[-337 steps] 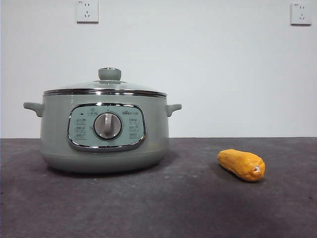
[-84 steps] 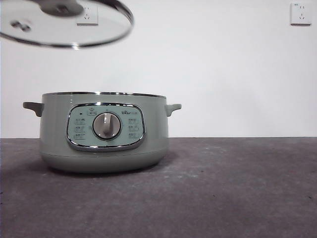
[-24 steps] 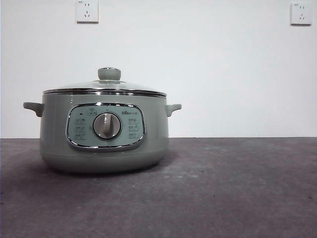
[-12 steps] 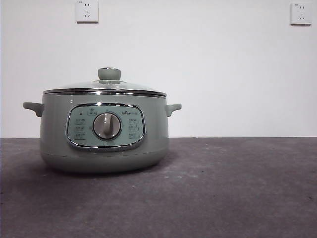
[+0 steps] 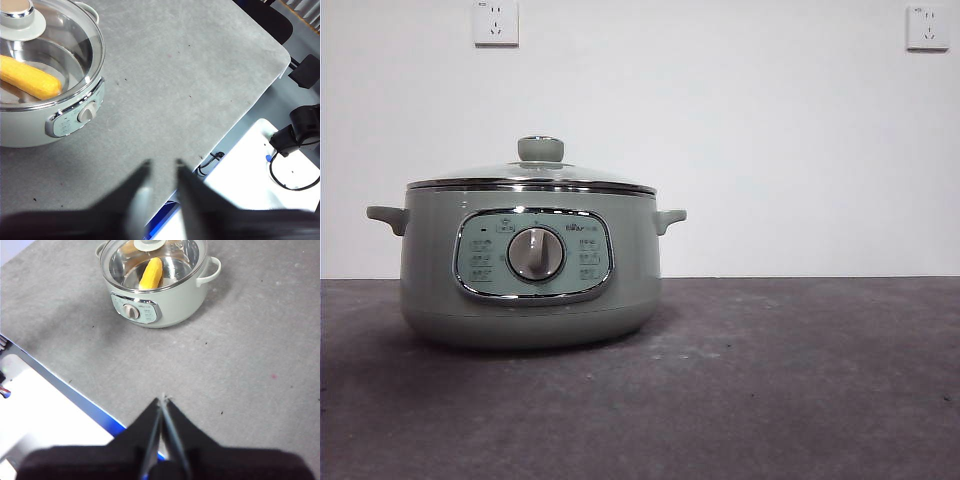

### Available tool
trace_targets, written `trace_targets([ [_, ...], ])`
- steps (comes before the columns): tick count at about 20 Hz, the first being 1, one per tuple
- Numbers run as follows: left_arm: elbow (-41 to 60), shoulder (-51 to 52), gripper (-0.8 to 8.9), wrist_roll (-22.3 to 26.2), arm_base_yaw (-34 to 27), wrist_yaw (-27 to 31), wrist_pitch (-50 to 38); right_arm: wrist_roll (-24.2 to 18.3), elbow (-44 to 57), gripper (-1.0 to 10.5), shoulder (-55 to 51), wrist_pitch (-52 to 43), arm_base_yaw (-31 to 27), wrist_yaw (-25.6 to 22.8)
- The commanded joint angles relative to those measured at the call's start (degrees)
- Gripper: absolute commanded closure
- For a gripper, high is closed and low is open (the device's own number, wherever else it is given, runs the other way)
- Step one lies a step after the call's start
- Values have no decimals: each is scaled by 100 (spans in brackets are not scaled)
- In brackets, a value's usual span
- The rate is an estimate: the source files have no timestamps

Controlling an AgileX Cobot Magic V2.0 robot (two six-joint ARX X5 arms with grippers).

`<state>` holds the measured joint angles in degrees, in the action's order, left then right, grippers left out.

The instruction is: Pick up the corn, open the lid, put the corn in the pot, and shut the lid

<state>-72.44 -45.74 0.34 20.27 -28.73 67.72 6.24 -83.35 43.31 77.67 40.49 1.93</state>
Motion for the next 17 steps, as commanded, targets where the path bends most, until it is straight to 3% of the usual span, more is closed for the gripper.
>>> trace_targets([
  [1,-9,9,818,-9,-7,-20,-9,-26,39,946,-2,153,4,-7],
  [17,-13,-372,817,-11,-11,2,-37,-24,37,946,-2,153,4,-7],
])
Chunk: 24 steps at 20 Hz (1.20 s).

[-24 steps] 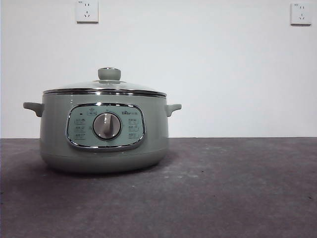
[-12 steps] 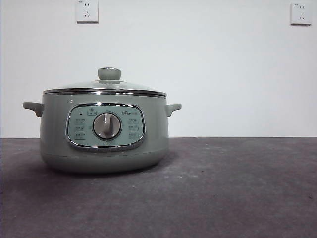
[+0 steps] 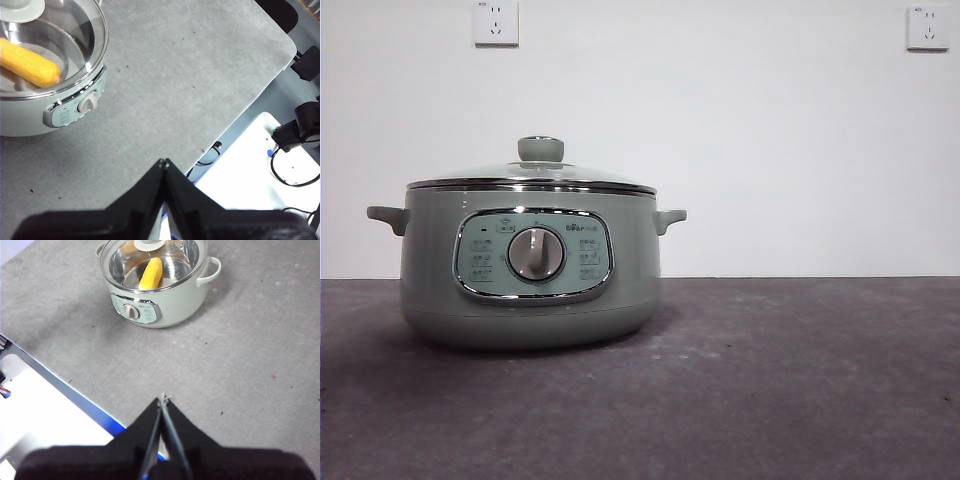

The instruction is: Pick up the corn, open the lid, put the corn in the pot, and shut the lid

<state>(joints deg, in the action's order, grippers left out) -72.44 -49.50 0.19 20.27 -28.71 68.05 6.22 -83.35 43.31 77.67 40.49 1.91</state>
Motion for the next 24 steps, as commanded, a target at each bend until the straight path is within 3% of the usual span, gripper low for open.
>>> trace_targets([
  [1,-13,15,817,4,-20,66,-225,-22,37,946,-2,153,4,-4],
  [5,-11,256,817,166,-120,693,-1427,-22,37,946,-2,151,4,-4],
  [8,-9,621,817,957,-444,1255,-2188,-22,37,946,-2,151,4,-4],
  [11,66,1110,817,1670,-1130,1222,-2479,-22,37,946,-2,151,4,-4],
  [15,1019,1950,817,1978,-1921,1235,-3449,-22,37,946,-2,151,4,-4],
  [19,3053,2822,817,1790,-2288,1246,-5156,-22,37,946,-2,151,4,-4],
  [24,5195,3569,817,1316,-2323,1248,-5901,-22,37,946,7,151,4,-4],
])
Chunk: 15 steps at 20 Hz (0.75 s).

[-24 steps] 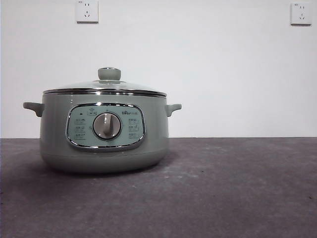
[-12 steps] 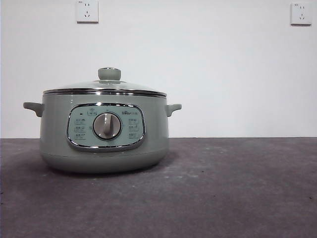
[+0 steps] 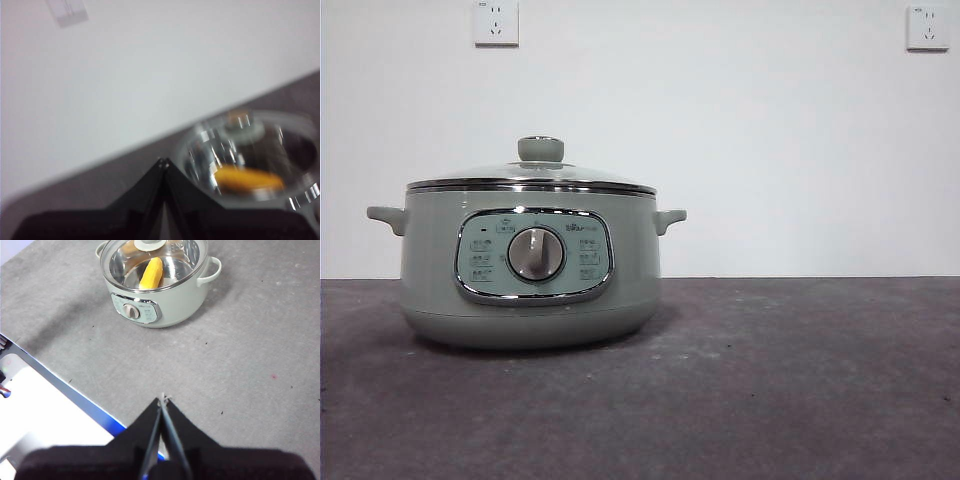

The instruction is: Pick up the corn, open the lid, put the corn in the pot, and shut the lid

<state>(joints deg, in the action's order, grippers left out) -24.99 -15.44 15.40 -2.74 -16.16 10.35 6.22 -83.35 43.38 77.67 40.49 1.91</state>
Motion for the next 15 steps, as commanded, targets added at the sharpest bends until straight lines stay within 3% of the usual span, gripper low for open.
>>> trace_targets([
  [1,765,308,817,-262,-22,-7,-190,-22,37,946,0,151,4,-4],
  [7,2050,1193,817,-590,-33,402,-264,-22,37,946,0,151,4,-4],
  [15,2455,1523,817,-938,-33,387,-149,-22,37,946,0,151,4,-4],
])
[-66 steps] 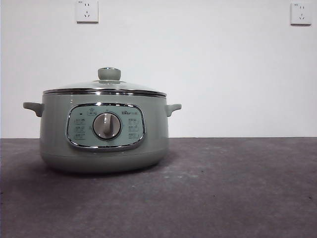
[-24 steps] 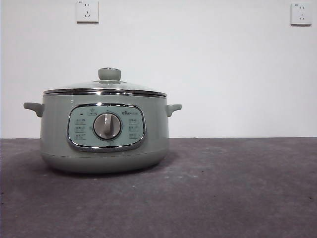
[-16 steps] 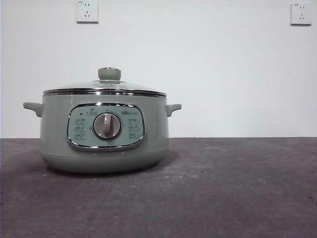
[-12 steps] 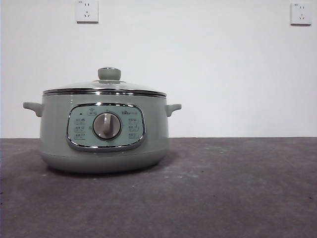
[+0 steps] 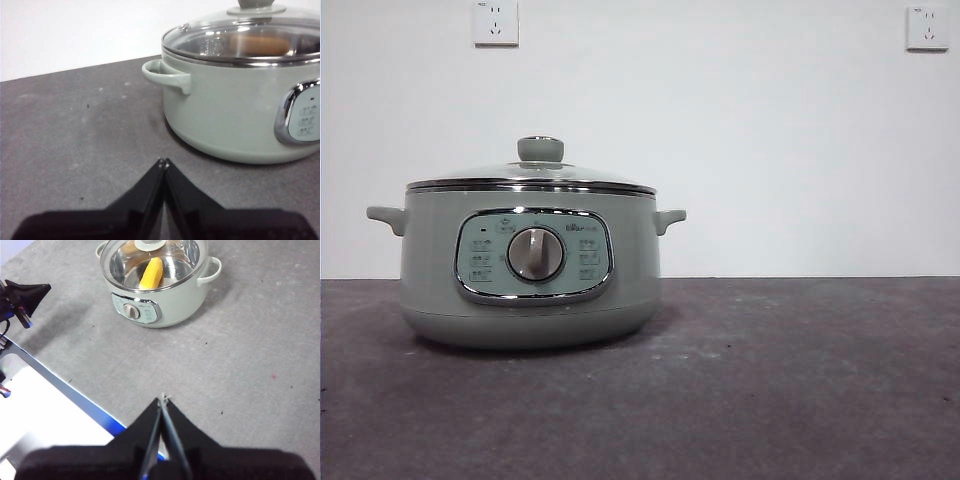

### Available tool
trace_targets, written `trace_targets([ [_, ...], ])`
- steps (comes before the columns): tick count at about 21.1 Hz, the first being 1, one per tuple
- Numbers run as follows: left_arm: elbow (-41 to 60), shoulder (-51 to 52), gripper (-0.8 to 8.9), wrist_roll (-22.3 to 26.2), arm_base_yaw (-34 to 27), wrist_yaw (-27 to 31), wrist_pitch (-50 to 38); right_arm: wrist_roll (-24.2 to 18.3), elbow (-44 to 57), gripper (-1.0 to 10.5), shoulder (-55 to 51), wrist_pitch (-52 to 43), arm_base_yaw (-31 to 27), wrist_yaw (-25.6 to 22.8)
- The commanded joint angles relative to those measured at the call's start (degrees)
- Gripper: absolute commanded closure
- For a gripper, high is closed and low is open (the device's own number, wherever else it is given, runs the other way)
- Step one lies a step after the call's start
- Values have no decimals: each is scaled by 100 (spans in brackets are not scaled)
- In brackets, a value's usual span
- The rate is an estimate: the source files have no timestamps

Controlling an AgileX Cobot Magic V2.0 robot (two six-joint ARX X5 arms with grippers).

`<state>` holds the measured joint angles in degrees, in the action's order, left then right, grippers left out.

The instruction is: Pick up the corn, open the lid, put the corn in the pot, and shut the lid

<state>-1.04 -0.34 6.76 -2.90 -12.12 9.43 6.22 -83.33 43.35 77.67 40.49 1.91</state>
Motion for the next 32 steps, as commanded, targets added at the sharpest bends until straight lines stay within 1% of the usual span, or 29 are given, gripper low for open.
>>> trace_targets([
  [1,59,11,817,-74,-17,-26,-57,-22,35,946,2,151,4,-7],
  [16,59,-181,817,-74,-17,-4,-52,-22,35,946,0,151,-20,-35],
  [17,59,-192,817,-74,-17,-4,-55,-240,35,946,-48,151,-111,-162],
  [18,59,-212,817,-74,-17,-4,-52,-522,37,946,-140,146,-319,-328],
  [19,59,-225,817,-74,-17,-4,-55,-656,44,946,-216,11,-581,-372],
  [20,59,-245,817,-74,-17,-4,-55,-745,92,946,-372,-385,-1012,-313],
  [23,59,-271,817,-74,-17,-4,-55,-776,457,946,-940,-1585,-2409,264],
  [26,59,-306,817,-74,-17,-4,-52,-953,1353,946,-1646,-2691,-3495,328],
  [28,59,-306,817,-74,-17,-4,-55,-962,2271,946,-2181,-3543,-3934,328],
  [29,59,-306,817,-74,-17,-4,-52,-960,2789,946,-2452,-3954,-4065,326],
  [32,59,-306,817,-74,-17,-4,-52,-962,3860,946,-2946,-4723,-4170,321],
])
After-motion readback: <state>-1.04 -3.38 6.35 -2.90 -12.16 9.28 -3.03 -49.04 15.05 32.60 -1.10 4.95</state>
